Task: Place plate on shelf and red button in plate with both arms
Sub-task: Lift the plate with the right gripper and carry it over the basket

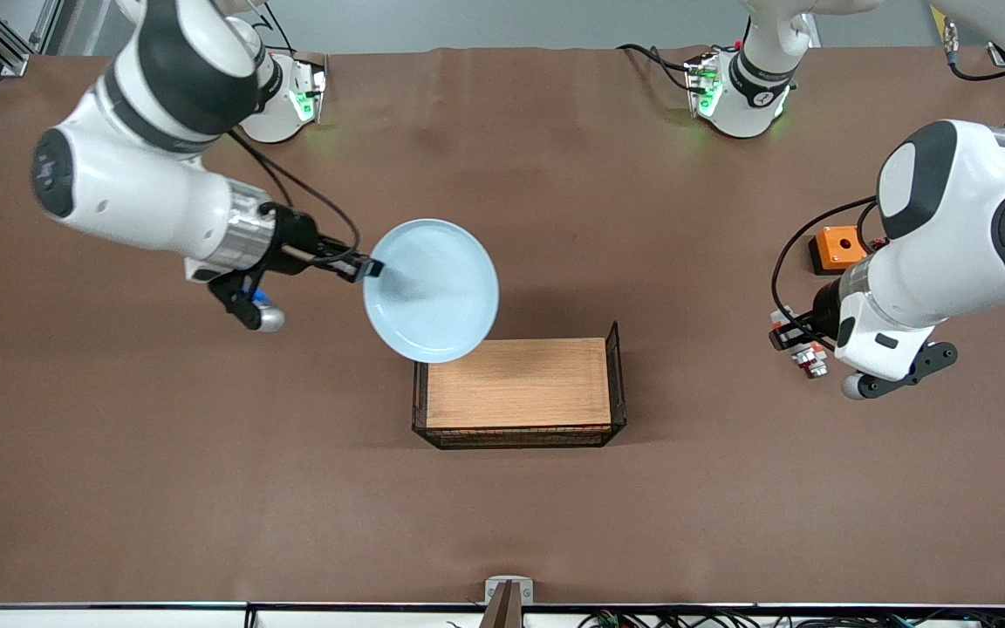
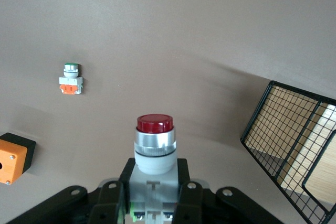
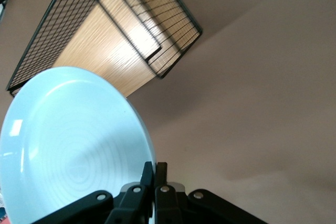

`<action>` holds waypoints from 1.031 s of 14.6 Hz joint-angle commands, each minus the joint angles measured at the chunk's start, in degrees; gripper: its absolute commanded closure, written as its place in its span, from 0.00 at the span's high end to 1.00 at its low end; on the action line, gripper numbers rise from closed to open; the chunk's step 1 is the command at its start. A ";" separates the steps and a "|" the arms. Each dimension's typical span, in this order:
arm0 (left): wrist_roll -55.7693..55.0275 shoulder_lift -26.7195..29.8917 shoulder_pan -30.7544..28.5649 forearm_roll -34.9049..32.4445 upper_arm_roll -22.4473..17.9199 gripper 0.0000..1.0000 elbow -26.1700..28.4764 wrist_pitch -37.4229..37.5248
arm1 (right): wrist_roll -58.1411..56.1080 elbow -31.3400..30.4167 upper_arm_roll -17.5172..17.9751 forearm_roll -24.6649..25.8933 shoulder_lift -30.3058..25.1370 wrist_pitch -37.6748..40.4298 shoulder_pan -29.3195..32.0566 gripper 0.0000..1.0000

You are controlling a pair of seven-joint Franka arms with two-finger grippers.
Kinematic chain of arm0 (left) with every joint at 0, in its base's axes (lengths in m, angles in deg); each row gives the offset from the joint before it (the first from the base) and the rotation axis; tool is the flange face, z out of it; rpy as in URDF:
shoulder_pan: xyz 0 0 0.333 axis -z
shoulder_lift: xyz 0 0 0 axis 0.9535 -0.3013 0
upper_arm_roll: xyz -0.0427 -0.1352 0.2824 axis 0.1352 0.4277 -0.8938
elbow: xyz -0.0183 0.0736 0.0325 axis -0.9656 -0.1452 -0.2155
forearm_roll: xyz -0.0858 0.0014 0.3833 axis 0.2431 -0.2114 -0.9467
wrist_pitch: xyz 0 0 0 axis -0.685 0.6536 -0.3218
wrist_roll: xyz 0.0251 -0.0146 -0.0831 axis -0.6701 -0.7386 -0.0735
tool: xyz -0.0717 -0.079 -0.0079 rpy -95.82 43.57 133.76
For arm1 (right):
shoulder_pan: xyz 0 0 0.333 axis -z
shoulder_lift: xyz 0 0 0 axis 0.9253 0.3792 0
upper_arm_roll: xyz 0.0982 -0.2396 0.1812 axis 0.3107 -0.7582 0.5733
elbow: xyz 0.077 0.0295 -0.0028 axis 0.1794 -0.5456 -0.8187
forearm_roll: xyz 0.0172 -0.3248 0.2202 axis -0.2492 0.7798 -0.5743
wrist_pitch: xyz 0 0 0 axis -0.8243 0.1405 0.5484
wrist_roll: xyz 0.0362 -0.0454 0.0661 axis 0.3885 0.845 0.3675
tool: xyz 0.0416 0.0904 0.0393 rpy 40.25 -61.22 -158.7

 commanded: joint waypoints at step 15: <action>-19.88 0.12 0.33 0.73 -0.04 0.27 -0.31 0.63 | 2.96 -10.41 -0.74 -0.13 3.10 -31.18 -13.59 0.01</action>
